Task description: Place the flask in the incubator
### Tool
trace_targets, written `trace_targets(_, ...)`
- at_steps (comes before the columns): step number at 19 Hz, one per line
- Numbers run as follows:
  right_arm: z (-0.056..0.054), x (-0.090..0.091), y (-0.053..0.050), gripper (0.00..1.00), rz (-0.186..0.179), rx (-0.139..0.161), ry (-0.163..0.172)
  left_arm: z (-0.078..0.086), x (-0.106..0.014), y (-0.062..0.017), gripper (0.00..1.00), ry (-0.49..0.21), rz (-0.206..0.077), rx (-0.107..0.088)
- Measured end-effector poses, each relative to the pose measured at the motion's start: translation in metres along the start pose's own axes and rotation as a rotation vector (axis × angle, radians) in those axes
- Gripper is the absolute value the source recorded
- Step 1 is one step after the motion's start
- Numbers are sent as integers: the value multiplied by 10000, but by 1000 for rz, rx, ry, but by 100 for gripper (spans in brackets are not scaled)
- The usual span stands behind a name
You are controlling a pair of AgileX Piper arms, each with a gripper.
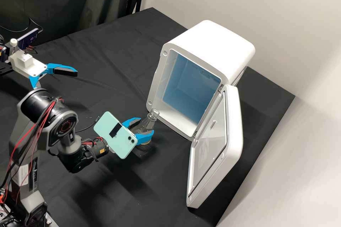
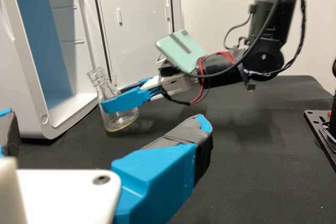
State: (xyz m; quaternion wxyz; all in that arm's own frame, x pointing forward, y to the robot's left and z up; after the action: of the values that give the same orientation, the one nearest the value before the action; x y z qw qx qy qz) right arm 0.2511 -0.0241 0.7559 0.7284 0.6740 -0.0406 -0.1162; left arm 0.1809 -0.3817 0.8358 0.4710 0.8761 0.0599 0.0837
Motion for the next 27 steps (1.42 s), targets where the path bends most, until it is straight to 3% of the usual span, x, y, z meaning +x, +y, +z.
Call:
trace_targets(3,-90,162,-141,0,-12,-81,44,0,0,0,100,0,0,0)
trace_targets(5,-99,196,-190,0,-15,-98,52,-16,-2,3,100,9,2,-1)
trace_targets(8,-81,206,-208,0,-12,-100,46,-25,-4,5,100,14,3,-1)
trace_targets(9,-77,207,-212,100,-14,-101,45,-25,-4,5,100,14,3,-1)
trace_targets(15,-46,216,-232,100,-21,-117,34,-25,-4,5,100,14,3,-1)
trace_targets(27,47,234,-189,100,-18,-110,-8,-25,-4,5,100,14,3,-1)
